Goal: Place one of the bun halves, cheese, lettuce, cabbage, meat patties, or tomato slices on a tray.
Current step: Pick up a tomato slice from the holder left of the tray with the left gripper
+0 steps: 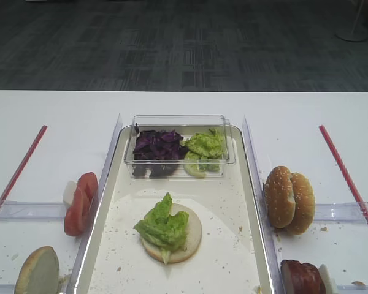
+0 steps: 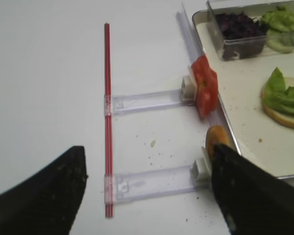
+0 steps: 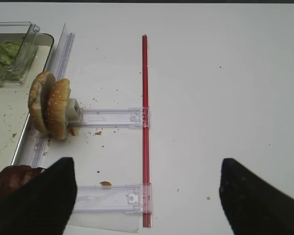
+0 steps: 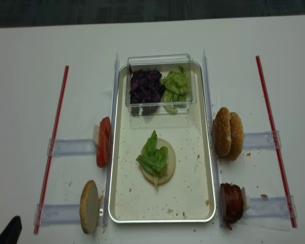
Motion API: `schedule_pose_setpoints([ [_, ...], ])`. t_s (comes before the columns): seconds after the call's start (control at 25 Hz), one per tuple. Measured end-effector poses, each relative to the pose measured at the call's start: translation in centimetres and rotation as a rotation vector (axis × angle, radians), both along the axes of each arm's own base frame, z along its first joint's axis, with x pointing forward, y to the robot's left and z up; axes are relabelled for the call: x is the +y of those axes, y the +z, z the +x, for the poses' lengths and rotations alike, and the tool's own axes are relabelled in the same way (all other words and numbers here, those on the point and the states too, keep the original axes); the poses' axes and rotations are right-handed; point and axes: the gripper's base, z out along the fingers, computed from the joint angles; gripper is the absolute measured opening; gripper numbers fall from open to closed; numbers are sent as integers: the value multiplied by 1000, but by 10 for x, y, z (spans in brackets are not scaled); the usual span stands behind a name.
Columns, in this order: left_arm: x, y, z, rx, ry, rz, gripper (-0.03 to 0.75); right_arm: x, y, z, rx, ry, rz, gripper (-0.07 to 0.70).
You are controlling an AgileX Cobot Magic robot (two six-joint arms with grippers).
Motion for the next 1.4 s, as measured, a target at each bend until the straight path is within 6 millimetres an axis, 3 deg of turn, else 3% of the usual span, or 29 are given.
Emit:
schedule_pose_setpoints([
  [0.2, -2, 24, 26, 19, -33, -12, 491, 0, 0, 0, 0, 0, 0, 613],
  [0.48, 0, 51, 98, 248, -35, -37, 491, 0, 0, 0, 0, 0, 0, 613],
  [0.64, 1, 53, 143, 390, -36, -45, 491, 0, 0, 0, 0, 0, 0, 613],
  [0.76, 2, 48, 175, 492, -37, -54, 491, 0, 0, 0, 0, 0, 0, 613],
  [1.0, 4, 18, 230, 679, -33, -69, 491, 0, 0, 0, 0, 0, 0, 613],
  [1.24, 5, -12, 269, 759, -78, -50, 491, 0, 0, 0, 0, 0, 0, 613],
  [1.4, 2, -24, 280, 783, -139, -53, 491, 0, 0, 0, 0, 0, 0, 613],
])
